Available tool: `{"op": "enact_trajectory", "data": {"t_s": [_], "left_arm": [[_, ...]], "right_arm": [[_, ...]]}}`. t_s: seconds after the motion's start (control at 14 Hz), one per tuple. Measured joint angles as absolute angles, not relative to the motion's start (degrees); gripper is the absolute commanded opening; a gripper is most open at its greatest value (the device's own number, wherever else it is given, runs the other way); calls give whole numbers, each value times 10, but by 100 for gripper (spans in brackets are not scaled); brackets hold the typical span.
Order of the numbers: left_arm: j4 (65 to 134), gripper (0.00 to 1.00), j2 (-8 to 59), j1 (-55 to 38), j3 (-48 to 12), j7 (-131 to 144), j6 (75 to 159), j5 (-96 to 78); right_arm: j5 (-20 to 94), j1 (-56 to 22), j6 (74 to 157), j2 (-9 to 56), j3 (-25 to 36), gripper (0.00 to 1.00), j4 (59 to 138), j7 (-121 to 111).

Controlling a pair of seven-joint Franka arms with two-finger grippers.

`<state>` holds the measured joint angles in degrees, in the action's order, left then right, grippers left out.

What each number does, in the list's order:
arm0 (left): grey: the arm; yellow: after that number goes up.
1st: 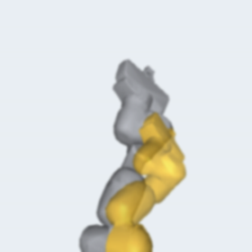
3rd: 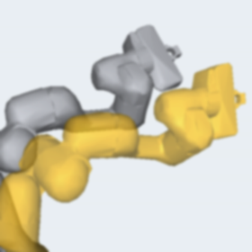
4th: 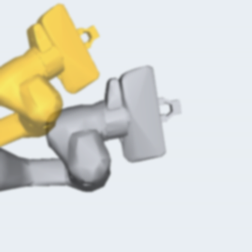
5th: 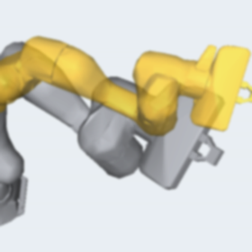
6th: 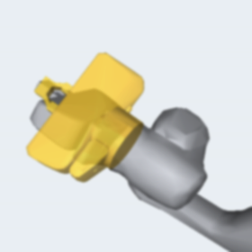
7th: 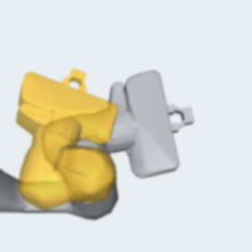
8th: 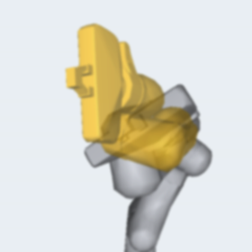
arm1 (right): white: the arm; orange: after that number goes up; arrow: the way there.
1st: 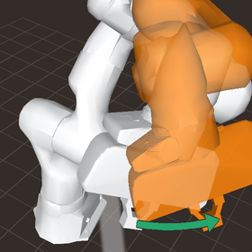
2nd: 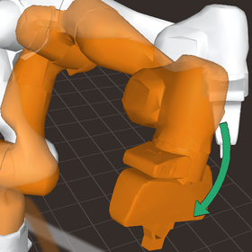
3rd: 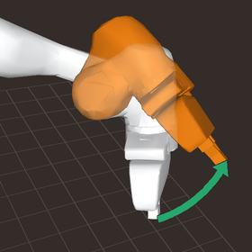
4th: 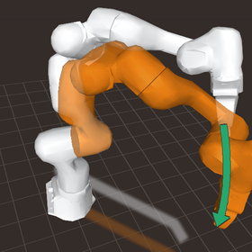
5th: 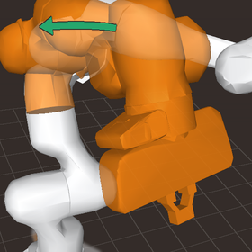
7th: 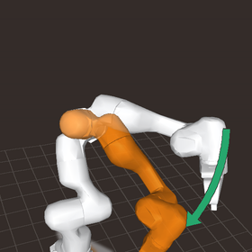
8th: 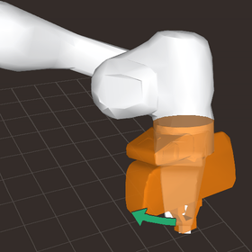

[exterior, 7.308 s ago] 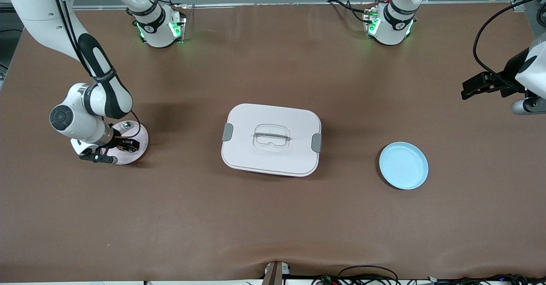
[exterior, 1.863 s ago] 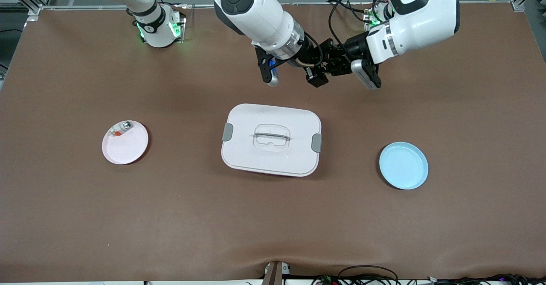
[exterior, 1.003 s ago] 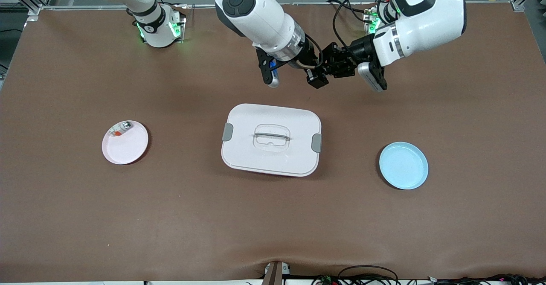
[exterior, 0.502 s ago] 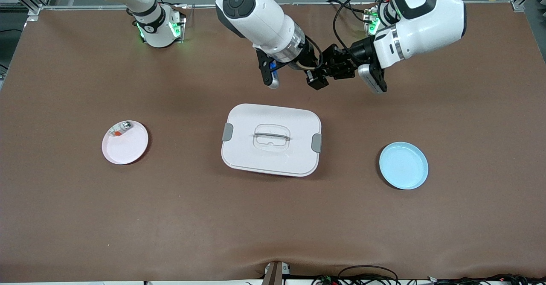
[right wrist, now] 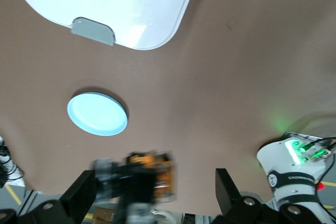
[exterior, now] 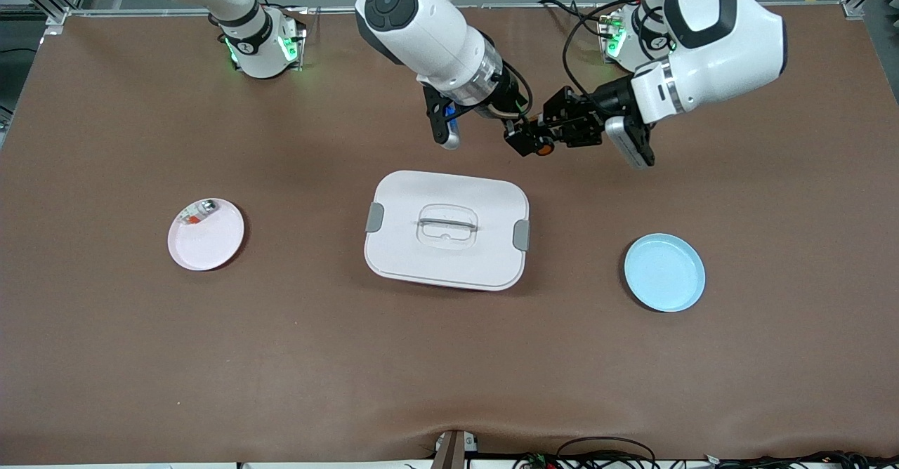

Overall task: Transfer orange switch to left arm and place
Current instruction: 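Open the right gripper and carry the switch toward the blue plate with the left gripper, then lower the switch onto the blue plate with the left gripper while the right gripper retracts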

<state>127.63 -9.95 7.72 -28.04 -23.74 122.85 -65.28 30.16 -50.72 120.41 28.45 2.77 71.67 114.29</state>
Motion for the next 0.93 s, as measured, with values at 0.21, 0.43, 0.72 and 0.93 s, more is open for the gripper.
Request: {"op": "enact_trajectory", "data": {"t_s": [0.21, 0.43, 0.72, 0.93], "left_arm": [[1258, 0, -88, 118, -278, -253, 1229, -566], [1231, 0, -38, 162, -278, -310, 1230, -498], [1139, 0, 70, 207, -277, -340, 1235, -300], [1066, 0, 138, 212, -277, -340, 1235, -129]], "right_arm": [[302, -508, 1197, 284, 27, 100, 714, 1143], [301, -506, 1196, 275, 32, 100, 711, 1127], [300, -488, 1113, 238, 40, 100, 711, 1034], [300, -445, 1027, 209, 43, 100, 712, 923]]}}
